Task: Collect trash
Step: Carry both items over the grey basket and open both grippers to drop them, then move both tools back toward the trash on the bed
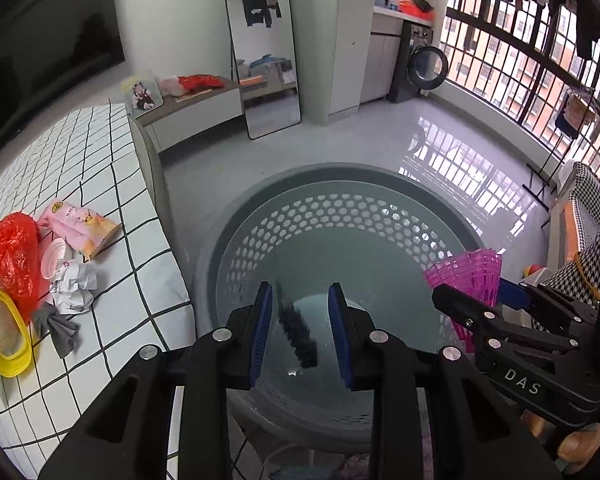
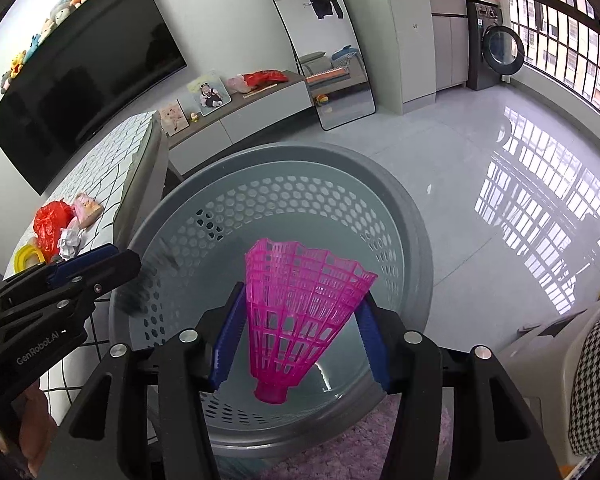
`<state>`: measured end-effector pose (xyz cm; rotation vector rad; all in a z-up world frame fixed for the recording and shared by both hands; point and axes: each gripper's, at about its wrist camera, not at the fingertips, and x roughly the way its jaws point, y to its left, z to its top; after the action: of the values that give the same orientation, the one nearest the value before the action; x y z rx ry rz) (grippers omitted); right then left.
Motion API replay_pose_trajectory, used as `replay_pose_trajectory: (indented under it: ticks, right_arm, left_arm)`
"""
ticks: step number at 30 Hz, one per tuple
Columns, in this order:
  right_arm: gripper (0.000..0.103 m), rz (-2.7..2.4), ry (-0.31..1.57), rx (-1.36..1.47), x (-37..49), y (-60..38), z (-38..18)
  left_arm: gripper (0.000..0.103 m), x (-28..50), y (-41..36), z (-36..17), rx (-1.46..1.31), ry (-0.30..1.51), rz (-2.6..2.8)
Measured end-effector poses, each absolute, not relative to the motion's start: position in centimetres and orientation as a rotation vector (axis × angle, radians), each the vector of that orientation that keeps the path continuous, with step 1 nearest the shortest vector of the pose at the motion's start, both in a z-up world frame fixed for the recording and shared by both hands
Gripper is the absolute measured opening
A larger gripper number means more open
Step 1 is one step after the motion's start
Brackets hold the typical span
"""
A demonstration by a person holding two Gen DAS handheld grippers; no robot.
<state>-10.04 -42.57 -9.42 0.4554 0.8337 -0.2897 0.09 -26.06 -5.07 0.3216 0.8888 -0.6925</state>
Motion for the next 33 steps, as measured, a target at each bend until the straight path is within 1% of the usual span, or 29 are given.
replay_pose_trajectory:
  ticks: [1,2,3,4,5,15,25,33]
  right_arm:
    - [0.059,-0.290,0.832,0.457,-10.1,-42.5,-9.4]
    - [0.060,-0.289,0.831,0.459,-10.1,-42.6,-9.3]
    - [0.062,-0.289,0.829,0.460,-9.9,-42.6,-9.3]
    - [0.063,-0.292,0.827,0.458,-9.8,-42.6,-9.3]
    - [0.064,-0.295,0.827,0.455,-9.7,-42.5,-9.2]
    - [0.064,-0.292,0.836,0.455,-9.7,-42.3,-9.2]
    - [0.064,-0.289,0.841,0.447,-9.7,-41.6,-9.2]
    - [0.065,-0.280,0.835,0.428,-9.6,-40.5,-8.6]
  left_arm:
    - [0.037,0.2,-25.9,-5.1,0.323,0.886,-0.685]
    - [0.047,0.2,-25.9,-5.1,0.323,0.882,-0.678]
    - [0.054,0.3,-25.8,-5.0,0.321,0.878,-0.672]
    - [0.065,0.3,-25.6,-4.9,0.317,0.872,-0.664]
    - [0.067,0.4,-25.5,-4.9,0.313,0.867,-0.659]
    - [0.067,1.0,-24.6,-5.0,0.288,0.886,-0.624]
    - [0.079,0.5,-23.7,-4.7,0.282,0.874,-0.593]
    - [0.082,0.3,-22.1,-4.0,0.258,0.853,-0.570]
